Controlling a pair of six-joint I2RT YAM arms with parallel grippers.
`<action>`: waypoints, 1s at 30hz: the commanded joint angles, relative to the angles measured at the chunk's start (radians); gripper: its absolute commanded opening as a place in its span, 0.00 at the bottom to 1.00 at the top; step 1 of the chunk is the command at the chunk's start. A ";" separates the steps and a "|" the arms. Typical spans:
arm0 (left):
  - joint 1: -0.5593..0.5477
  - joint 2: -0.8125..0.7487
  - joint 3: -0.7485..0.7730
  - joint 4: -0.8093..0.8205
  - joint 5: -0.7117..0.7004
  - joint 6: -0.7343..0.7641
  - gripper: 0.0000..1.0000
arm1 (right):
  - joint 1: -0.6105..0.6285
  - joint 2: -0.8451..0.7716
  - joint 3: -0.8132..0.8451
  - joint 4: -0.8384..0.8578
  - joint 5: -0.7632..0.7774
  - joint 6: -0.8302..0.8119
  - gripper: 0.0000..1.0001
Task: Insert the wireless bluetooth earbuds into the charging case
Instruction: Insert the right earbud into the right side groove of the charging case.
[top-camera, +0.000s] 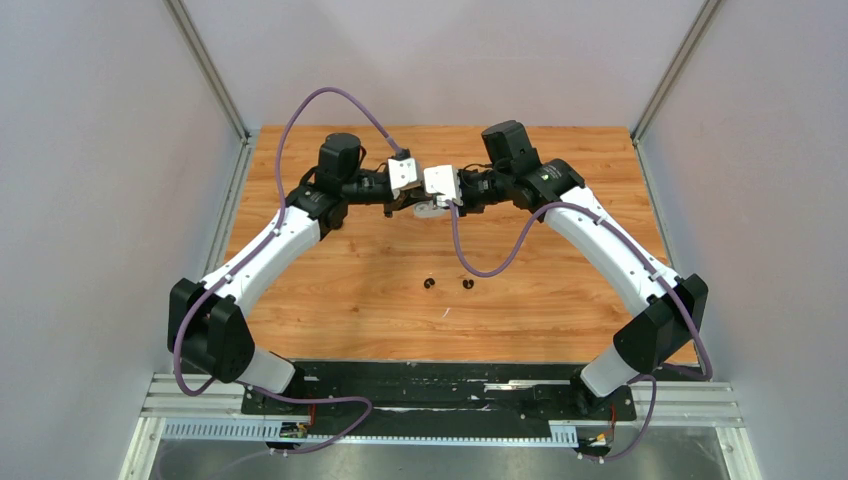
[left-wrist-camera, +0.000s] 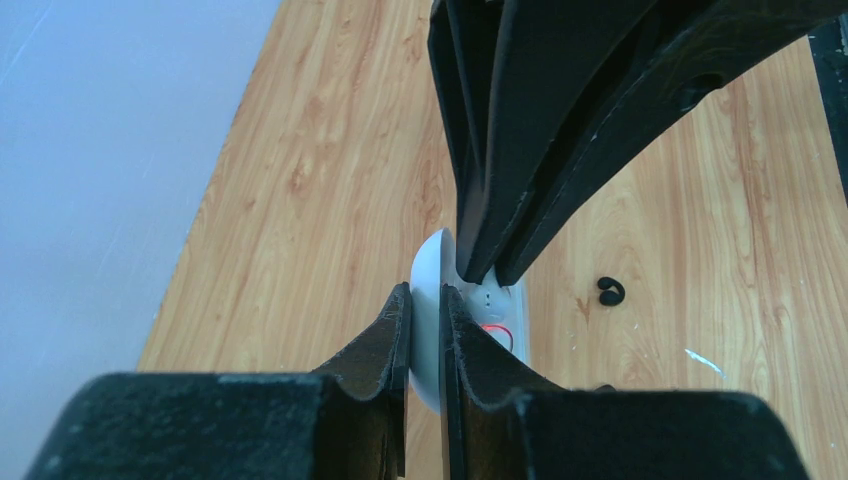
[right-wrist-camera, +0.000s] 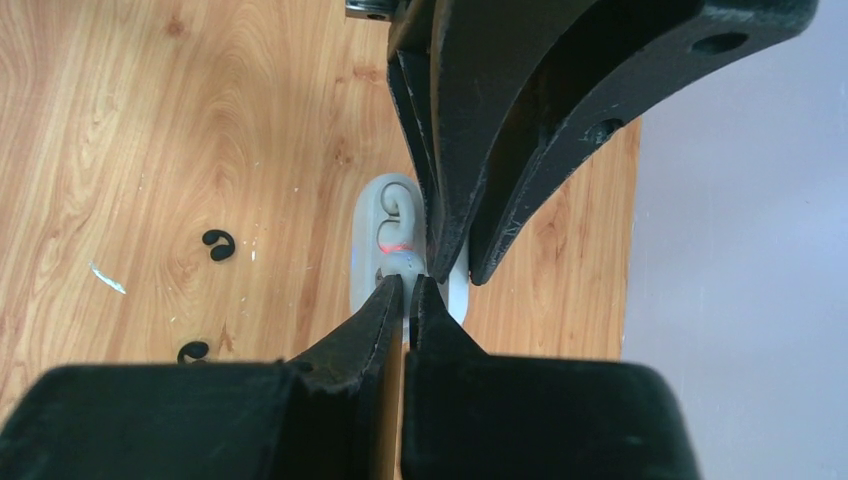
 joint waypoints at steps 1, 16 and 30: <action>-0.009 -0.017 0.021 0.014 0.028 0.007 0.00 | 0.002 0.017 0.035 0.014 0.027 -0.035 0.00; -0.009 -0.017 0.012 0.052 -0.004 -0.048 0.00 | 0.003 0.010 0.019 -0.014 0.037 -0.061 0.00; -0.009 -0.013 0.011 0.085 -0.014 -0.102 0.00 | 0.005 0.026 0.045 -0.071 0.002 -0.074 0.00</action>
